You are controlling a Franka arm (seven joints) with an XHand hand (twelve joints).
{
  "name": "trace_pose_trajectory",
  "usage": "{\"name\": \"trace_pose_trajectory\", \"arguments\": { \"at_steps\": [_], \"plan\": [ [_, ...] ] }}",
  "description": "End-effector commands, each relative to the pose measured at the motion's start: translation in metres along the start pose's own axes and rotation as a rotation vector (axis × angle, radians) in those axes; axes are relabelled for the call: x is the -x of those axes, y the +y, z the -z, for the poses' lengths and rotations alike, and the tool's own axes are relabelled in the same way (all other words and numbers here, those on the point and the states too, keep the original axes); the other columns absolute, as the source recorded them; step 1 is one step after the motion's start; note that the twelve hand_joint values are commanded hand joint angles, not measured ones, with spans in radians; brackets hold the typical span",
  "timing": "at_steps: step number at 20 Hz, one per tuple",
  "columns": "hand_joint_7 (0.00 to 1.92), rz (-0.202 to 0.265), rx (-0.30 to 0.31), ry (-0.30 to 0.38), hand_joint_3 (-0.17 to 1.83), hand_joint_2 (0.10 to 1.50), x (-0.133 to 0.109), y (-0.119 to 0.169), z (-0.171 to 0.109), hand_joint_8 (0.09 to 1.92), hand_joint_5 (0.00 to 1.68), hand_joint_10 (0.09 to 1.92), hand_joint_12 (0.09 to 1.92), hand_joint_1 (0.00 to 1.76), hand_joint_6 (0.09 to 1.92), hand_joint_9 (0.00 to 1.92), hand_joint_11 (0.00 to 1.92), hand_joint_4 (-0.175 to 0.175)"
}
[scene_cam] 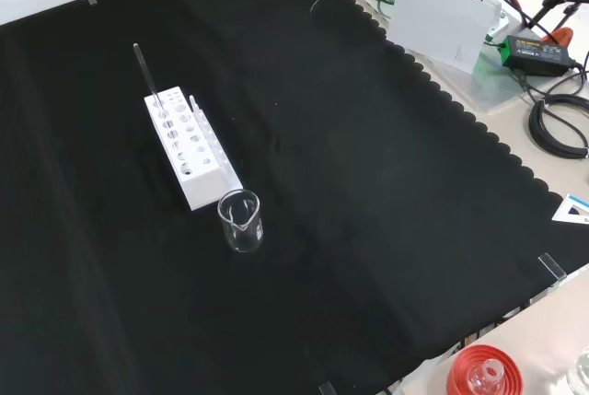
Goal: Take the glass rod from the white test tube rack.
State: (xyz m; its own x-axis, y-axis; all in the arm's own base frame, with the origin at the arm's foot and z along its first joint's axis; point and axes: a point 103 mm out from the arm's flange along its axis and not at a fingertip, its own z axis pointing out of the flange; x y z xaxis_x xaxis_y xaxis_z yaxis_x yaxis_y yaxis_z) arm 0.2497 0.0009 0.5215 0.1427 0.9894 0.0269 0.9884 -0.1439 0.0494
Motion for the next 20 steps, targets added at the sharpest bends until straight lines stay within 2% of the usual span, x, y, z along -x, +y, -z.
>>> {"name": "trace_pose_trajectory", "arguments": {
  "at_steps": [1, 4, 11, 17, 20],
  "plan": [
    [0.0, -0.032, 0.085, 0.038, 0.38, 0.72, 0.002, -0.058, 0.024, 0.4, 0.0, 0.82, 1.47, 0.55, 0.09, 0.04, 0.0, 0.005],
    [0.0, -0.017, 0.082, 0.052, 0.4, 0.71, -0.003, -0.058, 0.023, 0.44, 0.01, 0.89, 1.5, 0.55, 0.09, 0.03, 0.03, 0.002],
    [0.0, -0.005, 0.084, 0.058, 0.41, 0.71, -0.01, -0.052, 0.028, 0.51, 0.03, 0.91, 1.5, 0.55, 0.09, 0.05, 0.05, -0.003],
    [0.02, 0.007, 0.067, 0.016, 0.44, 0.69, -0.021, -0.018, 0.047, 0.73, 0.13, 0.91, 1.44, 0.6, 0.09, 0.2, 0.22, -0.021],
    [0.1, 0.012, 0.068, 0.023, 0.45, 0.69, -0.026, 0.003, 0.056, 0.8, 0.19, 0.91, 1.41, 0.63, 0.09, 0.32, 0.3, -0.037]
  ]
}}
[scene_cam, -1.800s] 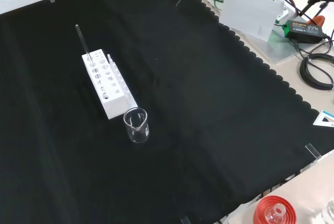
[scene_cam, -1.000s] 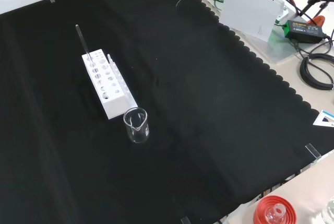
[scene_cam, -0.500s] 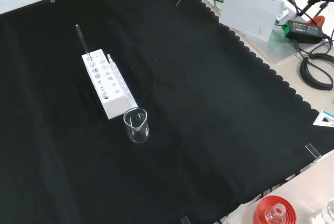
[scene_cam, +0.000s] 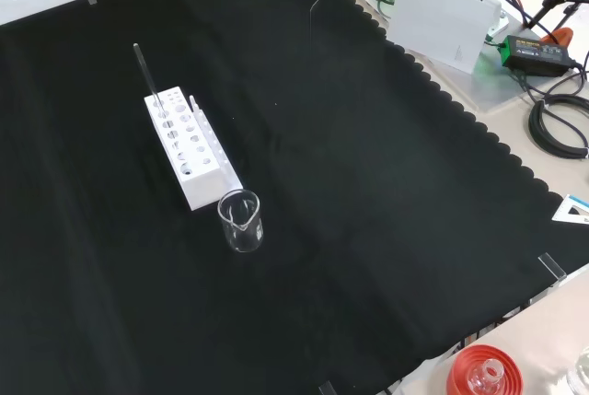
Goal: Take the glass rod from the white test tube rack.
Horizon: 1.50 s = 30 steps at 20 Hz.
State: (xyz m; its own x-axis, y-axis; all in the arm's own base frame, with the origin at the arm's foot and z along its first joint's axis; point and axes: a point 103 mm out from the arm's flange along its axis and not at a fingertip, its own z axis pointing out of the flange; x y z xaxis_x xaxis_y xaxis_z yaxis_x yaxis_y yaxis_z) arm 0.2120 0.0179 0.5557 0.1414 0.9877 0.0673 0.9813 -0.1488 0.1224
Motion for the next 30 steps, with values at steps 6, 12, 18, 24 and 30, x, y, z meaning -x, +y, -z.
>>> {"name": "trace_pose_trajectory", "arguments": {
  "at_steps": [6, 12, 18, 24, 30],
  "plan": [
    [0.18, 0.028, 0.009, -0.021, 0.46, 0.68, -0.023, 0.073, 0.023, 0.82, 0.24, 0.9, 1.39, 0.65, 0.09, 0.39, 0.39, -0.043],
    [0.25, 0.045, -0.008, -0.012, 0.48, 0.68, -0.027, 0.107, 0.017, 0.81, 0.27, 0.82, 1.37, 0.64, 0.09, 0.52, 0.49, -0.044],
    [0.38, 0.061, -0.037, -0.02, 0.5, 0.68, -0.025, 0.143, -0.001, 0.81, 0.31, 0.79, 1.34, 0.63, 0.09, 0.6, 0.55, -0.047],
    [0.48, 0.087, -0.074, -0.016, 0.51, 0.67, -0.024, 0.17, -0.016, 0.81, 0.34, 0.76, 1.3, 0.64, 0.11, 0.68, 0.62, -0.048],
    [0.57, 0.092, -0.108, -0.013, 0.52, 0.67, -0.018, 0.192, -0.033, 0.8, 0.34, 0.73, 1.28, 0.64, 0.14, 0.74, 0.66, -0.048]
  ]
}}
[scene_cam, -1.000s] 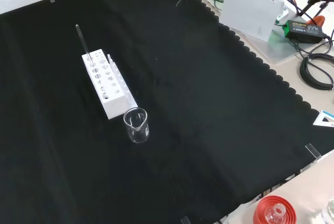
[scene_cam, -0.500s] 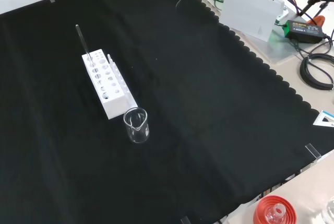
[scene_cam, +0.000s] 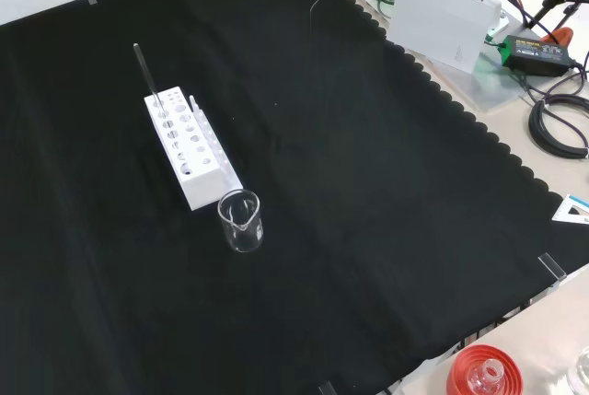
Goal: Take the glass rod from the white test tube rack.
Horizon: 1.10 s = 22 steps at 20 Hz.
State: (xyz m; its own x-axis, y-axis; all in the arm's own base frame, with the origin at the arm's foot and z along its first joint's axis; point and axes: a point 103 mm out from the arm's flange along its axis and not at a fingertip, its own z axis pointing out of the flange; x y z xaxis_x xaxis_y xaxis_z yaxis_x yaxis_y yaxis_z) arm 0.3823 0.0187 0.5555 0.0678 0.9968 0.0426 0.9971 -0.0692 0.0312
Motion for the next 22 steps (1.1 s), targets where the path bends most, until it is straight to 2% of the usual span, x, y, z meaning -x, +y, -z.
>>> {"name": "trace_pose_trajectory", "arguments": {
  "at_steps": [1, 9, 13, 22],
  "plan": [
    [0.57, 0.016, -0.018, 0.006, 0.52, 0.67, 0.011, 0.029, -0.011, 0.8, 0.34, 0.73, 1.28, 0.64, 0.14, 0.74, 0.66, -0.047],
    [0.54, 0.018, -0.067, 0.002, 0.52, 0.67, 0.019, 0.057, -0.038, 0.79, 0.34, 0.73, 1.28, 0.64, 0.15, 0.75, 0.67, -0.044],
    [0.52, -0.001, -0.086, 0.012, 0.52, 0.67, 0.019, 0.069, -0.051, 0.81, 0.34, 0.72, 1.28, 0.64, 0.16, 0.76, 0.68, -0.042],
    [0.5, 0.049, -0.118, 0.054, 0.52, 0.65, 0.015, 0.094, -0.075, 0.82, 0.36, 0.72, 1.27, 0.69, 0.21, 0.77, 0.7, -0.056]
  ]
}}
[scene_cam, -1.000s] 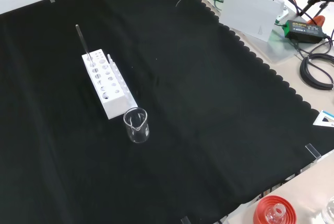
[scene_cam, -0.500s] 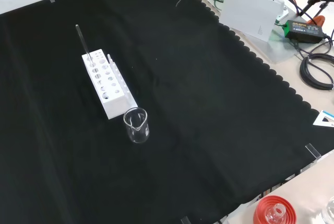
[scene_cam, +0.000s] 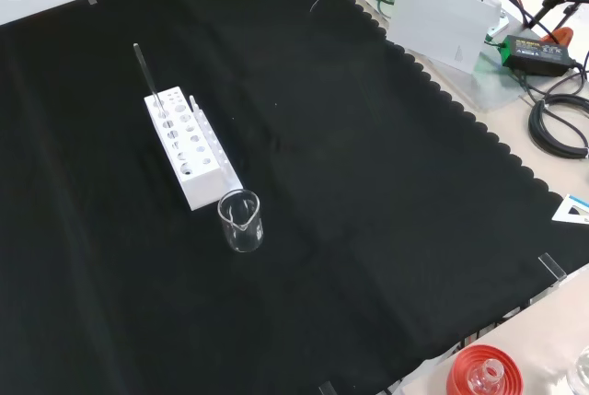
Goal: Take the glass rod from the white test tube rack.
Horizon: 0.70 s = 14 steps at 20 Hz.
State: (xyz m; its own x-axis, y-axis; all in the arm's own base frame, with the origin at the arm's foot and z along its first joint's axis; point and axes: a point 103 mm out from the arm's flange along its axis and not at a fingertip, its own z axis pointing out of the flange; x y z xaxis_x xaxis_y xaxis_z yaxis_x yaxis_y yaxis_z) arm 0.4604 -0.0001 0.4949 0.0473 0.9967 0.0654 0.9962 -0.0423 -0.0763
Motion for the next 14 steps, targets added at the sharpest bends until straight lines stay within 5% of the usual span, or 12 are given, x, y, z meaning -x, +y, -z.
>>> {"name": "trace_pose_trajectory", "arguments": {
  "at_steps": [1, 14],
  "plan": [
    [0.5, 0.034, -0.014, 0.03, 0.52, 0.65, 0.0, 0.021, -0.013, 0.83, 0.36, 0.72, 1.26, 0.71, 0.22, 0.78, 0.71, -0.058],
    [0.58, 0.061, -0.036, 0.035, 0.57, 0.61, 0.005, 0.061, -0.037, 0.83, 0.28, 0.68, 1.22, 0.77, 0.55, 0.84, 0.78, -0.08]
  ]
}}
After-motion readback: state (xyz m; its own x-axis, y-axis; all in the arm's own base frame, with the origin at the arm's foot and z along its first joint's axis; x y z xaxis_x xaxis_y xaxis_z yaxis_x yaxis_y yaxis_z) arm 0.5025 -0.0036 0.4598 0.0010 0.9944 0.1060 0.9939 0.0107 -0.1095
